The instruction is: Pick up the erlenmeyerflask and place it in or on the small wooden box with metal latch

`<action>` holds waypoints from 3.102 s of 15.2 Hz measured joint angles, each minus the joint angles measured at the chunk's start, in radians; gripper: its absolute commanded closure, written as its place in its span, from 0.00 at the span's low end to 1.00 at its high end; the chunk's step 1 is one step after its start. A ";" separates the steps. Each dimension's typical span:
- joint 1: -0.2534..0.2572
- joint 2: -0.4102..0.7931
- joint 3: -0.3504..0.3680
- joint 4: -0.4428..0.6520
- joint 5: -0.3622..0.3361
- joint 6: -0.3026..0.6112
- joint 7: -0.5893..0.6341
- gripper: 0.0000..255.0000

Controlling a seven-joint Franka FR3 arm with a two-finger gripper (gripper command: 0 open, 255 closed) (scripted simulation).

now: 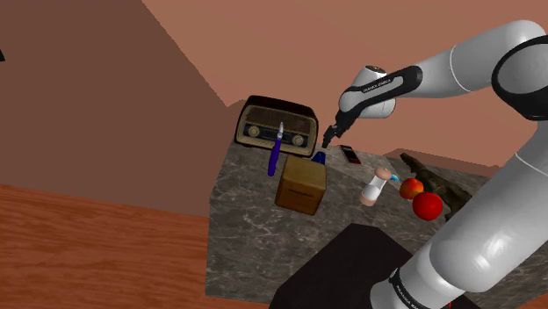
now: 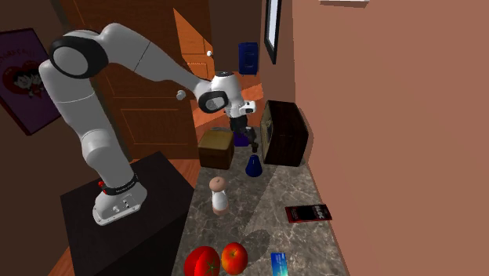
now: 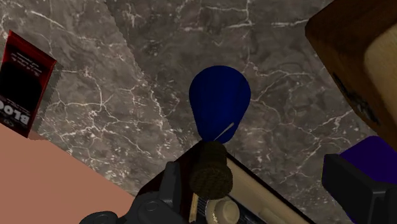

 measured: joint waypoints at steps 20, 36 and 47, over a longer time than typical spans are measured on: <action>-0.038 0.201 0.012 0.084 0.138 0.124 -0.125 1.00; -0.025 0.128 -0.005 0.114 0.088 0.024 -0.093 1.00; -0.015 0.045 -0.011 0.176 0.040 -0.114 -0.059 1.00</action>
